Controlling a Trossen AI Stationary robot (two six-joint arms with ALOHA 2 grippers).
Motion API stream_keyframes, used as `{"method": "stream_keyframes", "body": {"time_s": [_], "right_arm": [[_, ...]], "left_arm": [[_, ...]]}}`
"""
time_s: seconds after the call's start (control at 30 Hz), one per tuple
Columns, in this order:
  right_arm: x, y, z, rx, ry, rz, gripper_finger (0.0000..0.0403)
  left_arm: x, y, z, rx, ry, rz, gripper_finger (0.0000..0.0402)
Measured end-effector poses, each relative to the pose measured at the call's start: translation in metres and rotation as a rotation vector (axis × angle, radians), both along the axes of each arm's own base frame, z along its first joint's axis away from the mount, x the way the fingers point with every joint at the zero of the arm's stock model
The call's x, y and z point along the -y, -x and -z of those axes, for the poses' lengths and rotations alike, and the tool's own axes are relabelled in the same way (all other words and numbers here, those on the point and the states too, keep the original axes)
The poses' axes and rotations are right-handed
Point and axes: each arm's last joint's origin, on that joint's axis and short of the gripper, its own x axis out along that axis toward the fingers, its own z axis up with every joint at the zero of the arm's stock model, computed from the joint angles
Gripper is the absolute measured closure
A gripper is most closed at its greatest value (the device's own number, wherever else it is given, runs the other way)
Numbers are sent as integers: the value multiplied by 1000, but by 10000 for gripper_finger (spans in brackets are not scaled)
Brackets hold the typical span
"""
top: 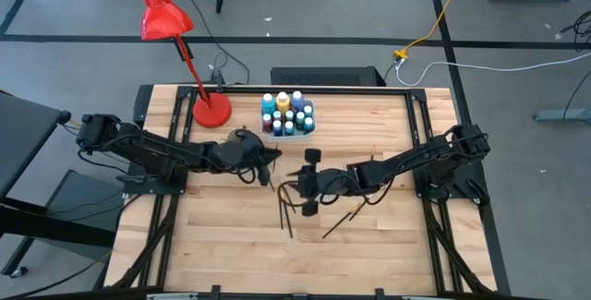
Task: Pick & Place Paint Supplies
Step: Put the black paint brush into the white cup
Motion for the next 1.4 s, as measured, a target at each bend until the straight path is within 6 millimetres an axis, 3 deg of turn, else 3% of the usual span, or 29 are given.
{"method": "stream_keyframes", "body": {"time_s": [0.17,0.4,0.6,0.8,1.0,1.4], "right_arm": [[-1,1,4,-38,-120,-63,288],[0,4,9,-85,-184,-21,289],[0,4,9,-90,-186,-19,289],[0,5,10,-103,-186,-16,289],[1,7,14,-137,-229,18,289],[5,24,33,-337,-409,238,289]], "left_arm": [[-3,13,-21,22,-176,-131,383],[-3,54,-49,-48,-355,-476,382],[-6,68,-34,-118,-278,-562,383],[-7,65,-6,-149,-268,-667,378],[-9,57,12,-223,-267,-645,359],[-9,54,18,-241,-266,-644,287]]}}
